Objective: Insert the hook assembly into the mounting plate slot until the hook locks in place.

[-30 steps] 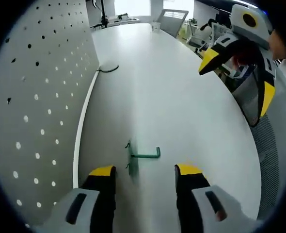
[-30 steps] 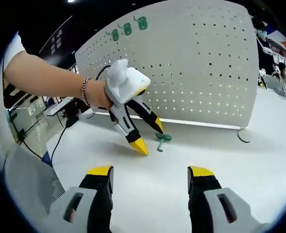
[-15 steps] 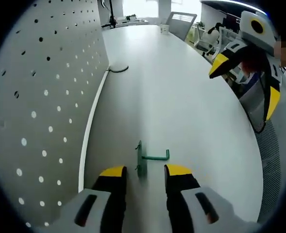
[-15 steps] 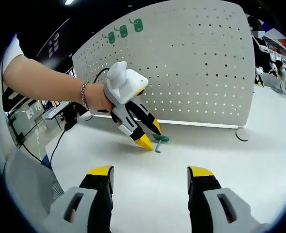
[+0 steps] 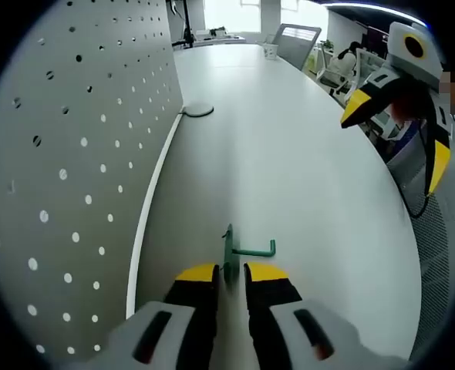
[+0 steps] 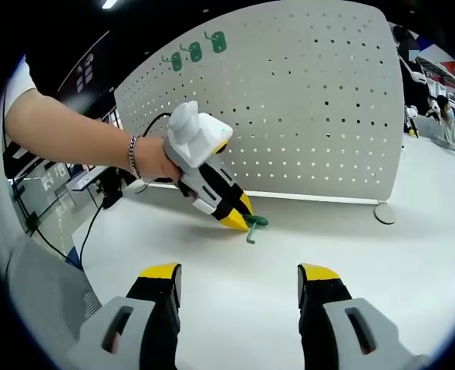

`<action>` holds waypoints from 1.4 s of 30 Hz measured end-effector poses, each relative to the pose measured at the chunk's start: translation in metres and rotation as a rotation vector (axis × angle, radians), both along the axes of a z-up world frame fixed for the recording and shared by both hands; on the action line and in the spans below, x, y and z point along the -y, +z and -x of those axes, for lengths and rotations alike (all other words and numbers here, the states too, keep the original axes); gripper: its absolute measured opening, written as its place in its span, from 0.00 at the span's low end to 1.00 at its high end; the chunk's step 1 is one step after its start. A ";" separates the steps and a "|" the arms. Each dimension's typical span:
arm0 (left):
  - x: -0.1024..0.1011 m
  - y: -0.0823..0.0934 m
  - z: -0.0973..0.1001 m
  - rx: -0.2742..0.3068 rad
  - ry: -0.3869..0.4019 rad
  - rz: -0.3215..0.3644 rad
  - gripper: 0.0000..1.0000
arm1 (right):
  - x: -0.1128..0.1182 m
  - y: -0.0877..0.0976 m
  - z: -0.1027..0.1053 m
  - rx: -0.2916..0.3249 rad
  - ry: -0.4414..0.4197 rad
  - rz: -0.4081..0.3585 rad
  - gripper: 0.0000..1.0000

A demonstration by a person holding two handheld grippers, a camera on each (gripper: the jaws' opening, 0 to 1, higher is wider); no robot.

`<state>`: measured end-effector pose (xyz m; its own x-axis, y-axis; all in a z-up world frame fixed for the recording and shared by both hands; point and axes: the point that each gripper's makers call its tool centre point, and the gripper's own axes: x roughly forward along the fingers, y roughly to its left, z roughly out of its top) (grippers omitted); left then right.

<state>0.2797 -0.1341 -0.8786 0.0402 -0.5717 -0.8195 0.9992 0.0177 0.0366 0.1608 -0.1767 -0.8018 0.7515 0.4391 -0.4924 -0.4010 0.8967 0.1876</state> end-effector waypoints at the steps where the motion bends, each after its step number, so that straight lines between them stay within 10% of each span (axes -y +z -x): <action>1: 0.000 0.000 -0.001 0.001 0.005 0.003 0.12 | 0.000 0.000 0.000 0.000 0.000 0.000 0.58; 33: -0.001 0.000 -0.004 0.016 0.029 0.013 0.03 | 0.001 0.001 0.000 -0.001 -0.004 -0.004 0.58; 42: -0.002 0.010 -0.009 0.051 0.087 0.124 0.03 | 0.003 0.002 0.000 0.003 -0.016 -0.011 0.58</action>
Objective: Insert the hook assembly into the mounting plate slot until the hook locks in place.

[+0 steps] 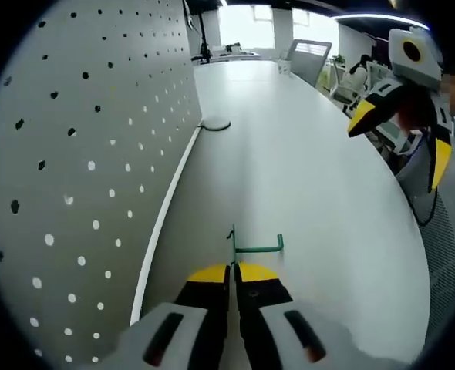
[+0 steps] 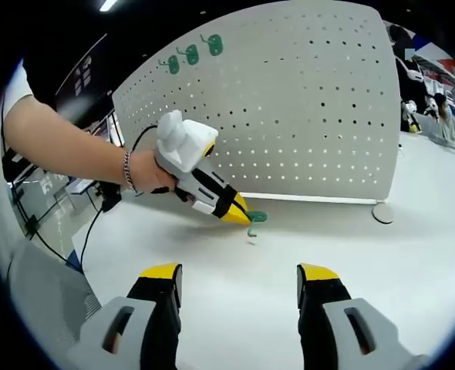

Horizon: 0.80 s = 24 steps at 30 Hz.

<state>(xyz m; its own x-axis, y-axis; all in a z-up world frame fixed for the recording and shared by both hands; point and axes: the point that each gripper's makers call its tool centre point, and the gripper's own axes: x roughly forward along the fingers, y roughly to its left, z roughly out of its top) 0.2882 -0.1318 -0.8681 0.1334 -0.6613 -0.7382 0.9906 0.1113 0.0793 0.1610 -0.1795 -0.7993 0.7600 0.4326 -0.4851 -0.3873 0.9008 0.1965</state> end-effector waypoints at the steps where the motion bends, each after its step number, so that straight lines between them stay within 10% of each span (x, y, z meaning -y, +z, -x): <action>1: -0.001 0.000 -0.001 0.006 0.000 0.003 0.03 | 0.000 0.000 0.000 0.000 -0.001 -0.001 0.58; 24: -0.003 0.020 -0.003 0.026 0.067 0.119 0.02 | -0.001 0.002 0.000 0.006 0.003 -0.001 0.58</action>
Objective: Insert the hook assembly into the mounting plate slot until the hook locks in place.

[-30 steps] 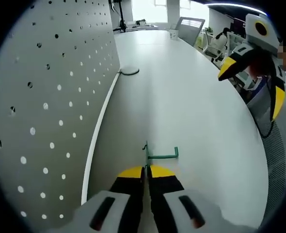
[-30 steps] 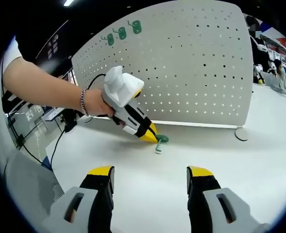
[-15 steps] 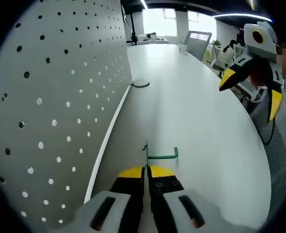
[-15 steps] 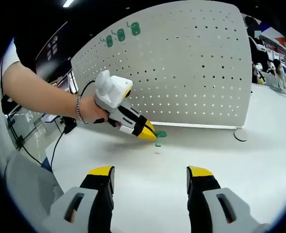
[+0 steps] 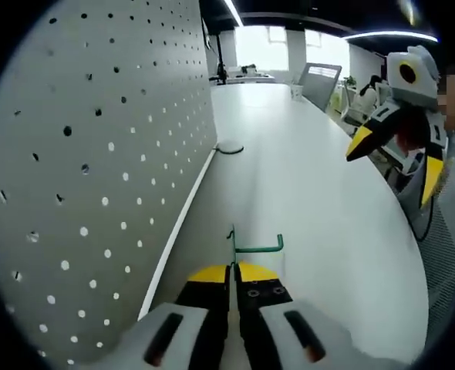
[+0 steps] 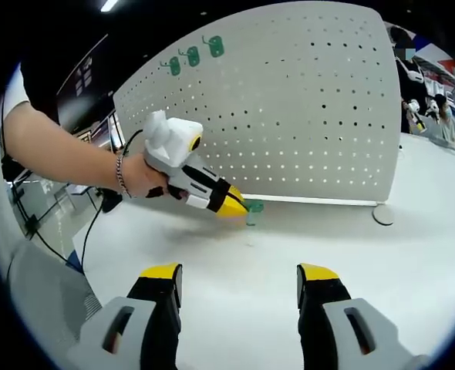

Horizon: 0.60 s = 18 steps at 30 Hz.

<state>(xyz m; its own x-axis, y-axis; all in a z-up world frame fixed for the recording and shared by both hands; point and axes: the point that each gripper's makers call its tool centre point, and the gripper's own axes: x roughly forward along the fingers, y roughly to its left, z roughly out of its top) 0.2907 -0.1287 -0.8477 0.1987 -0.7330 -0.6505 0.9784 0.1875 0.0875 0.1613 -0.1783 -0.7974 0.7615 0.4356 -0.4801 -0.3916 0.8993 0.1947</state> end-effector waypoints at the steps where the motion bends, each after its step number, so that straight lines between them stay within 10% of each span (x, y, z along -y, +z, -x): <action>1: 0.000 0.001 0.000 0.004 0.000 0.002 0.02 | 0.000 0.000 0.000 0.001 0.000 0.000 0.58; 18: -0.003 0.023 0.005 0.022 0.014 0.077 0.02 | -0.001 0.003 0.000 0.008 0.000 -0.008 0.58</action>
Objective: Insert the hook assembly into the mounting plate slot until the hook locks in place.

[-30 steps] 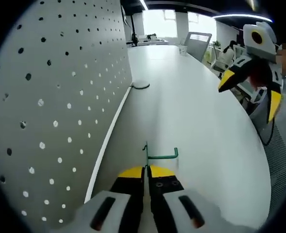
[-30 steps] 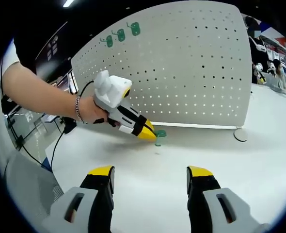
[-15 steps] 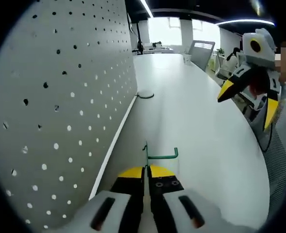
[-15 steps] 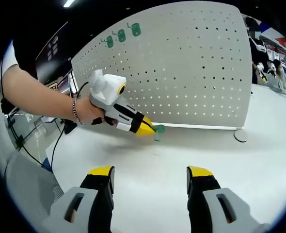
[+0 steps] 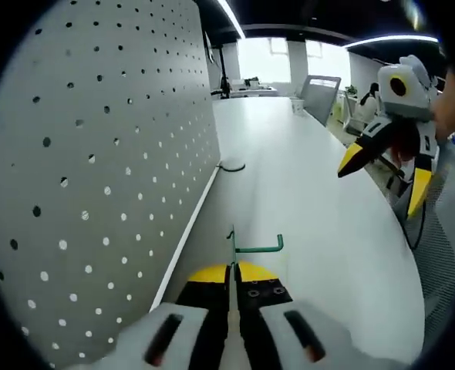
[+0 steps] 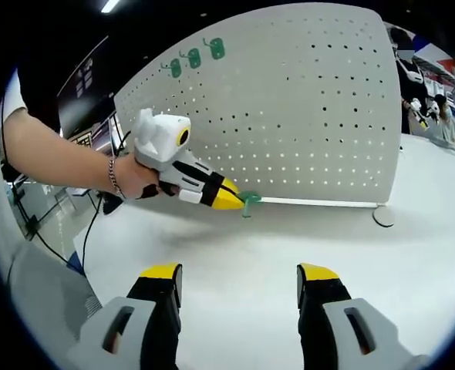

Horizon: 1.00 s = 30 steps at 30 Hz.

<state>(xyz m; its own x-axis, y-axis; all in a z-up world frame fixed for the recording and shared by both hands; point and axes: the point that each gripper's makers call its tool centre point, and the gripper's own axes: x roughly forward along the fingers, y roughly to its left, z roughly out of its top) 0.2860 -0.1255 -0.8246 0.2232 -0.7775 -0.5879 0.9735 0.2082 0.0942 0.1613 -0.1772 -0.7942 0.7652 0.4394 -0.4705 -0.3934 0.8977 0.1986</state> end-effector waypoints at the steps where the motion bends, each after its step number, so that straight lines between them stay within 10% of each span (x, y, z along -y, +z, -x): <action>1: -0.001 0.002 0.000 -0.002 0.007 0.011 0.02 | 0.000 0.000 0.000 0.000 0.000 0.000 0.58; 30: -0.018 0.039 0.013 0.045 0.082 0.148 0.02 | -0.003 0.009 0.000 0.027 0.007 -0.006 0.58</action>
<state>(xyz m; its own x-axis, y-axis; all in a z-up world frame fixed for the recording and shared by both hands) 0.2729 -0.1071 -0.7861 0.3134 -0.8330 -0.4559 0.9481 0.3019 0.1001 0.1613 -0.1737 -0.7851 0.7743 0.4480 -0.4469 -0.4054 0.8935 0.1933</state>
